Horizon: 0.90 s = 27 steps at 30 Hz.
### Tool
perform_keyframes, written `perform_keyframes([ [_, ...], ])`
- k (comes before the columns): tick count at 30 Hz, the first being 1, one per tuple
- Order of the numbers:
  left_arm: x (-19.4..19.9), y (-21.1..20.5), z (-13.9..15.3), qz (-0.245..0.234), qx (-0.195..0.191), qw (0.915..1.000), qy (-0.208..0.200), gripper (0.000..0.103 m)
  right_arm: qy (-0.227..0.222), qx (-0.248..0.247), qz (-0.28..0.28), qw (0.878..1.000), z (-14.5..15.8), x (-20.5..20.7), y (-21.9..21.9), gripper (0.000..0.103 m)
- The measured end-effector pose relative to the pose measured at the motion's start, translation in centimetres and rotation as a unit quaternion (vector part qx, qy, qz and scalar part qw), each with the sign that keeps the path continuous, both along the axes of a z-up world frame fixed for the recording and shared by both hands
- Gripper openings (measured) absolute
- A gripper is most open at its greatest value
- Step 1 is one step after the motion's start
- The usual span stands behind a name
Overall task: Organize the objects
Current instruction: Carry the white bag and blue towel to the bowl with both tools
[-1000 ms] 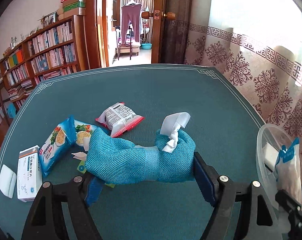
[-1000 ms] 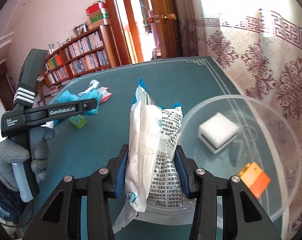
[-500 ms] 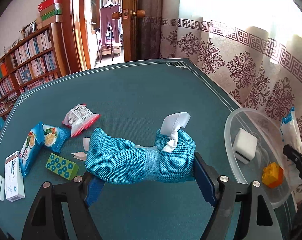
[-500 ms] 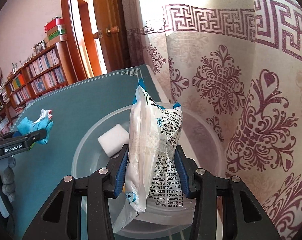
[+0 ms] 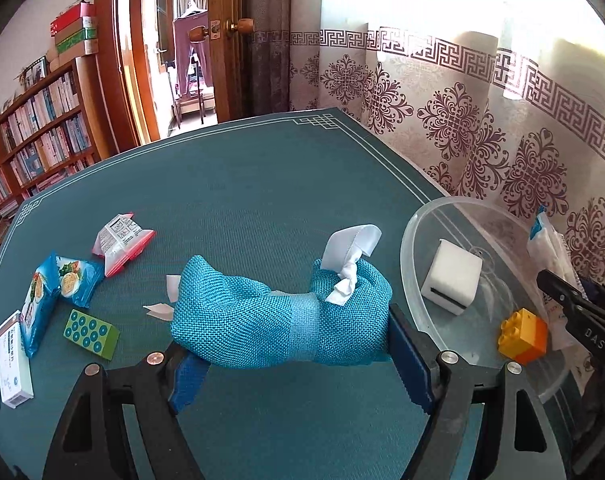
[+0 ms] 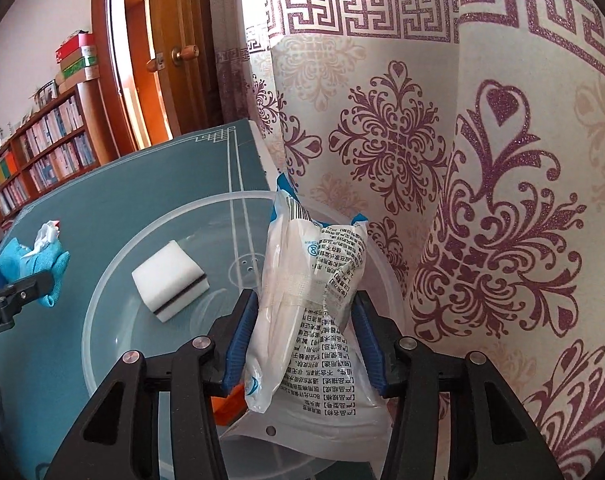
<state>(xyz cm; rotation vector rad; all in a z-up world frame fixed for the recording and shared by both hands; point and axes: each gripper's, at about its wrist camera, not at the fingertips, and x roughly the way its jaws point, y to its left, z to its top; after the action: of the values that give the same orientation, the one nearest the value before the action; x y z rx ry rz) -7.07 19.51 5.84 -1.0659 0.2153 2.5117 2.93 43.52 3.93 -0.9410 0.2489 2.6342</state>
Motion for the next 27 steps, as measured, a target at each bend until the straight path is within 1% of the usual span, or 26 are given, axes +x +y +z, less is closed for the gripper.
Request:
perform_keyframes([
  [5,0.2,0.8,0.0,-0.008,0.0,1.0,-0.001,0.083,0.012,0.014,-0.002,1.0,0.4,0.5,-0.4,0.054],
  [11,0.6,2.2,0.0,-0.024,-0.003,0.9997,0.0,0.084,0.022,0.03,0.002,0.999,0.8,0.9,-1.2,0.054],
  [15,0.8,3.4,0.2,-0.038,-0.004,0.9993,0.004,0.084,0.024,0.031,0.005,0.999,0.8,1.0,-1.5,0.054],
  [24,1.0,7.8,1.3,-0.095,-0.008,0.9951,0.028,0.085,0.026,0.022,0.003,0.999,0.3,0.7,-1.1,0.054],
  [27,0.7,9.6,1.7,-0.117,0.001,0.9928,0.028,0.087,0.026,0.018,0.001,1.0,0.2,0.7,-0.8,0.054],
])
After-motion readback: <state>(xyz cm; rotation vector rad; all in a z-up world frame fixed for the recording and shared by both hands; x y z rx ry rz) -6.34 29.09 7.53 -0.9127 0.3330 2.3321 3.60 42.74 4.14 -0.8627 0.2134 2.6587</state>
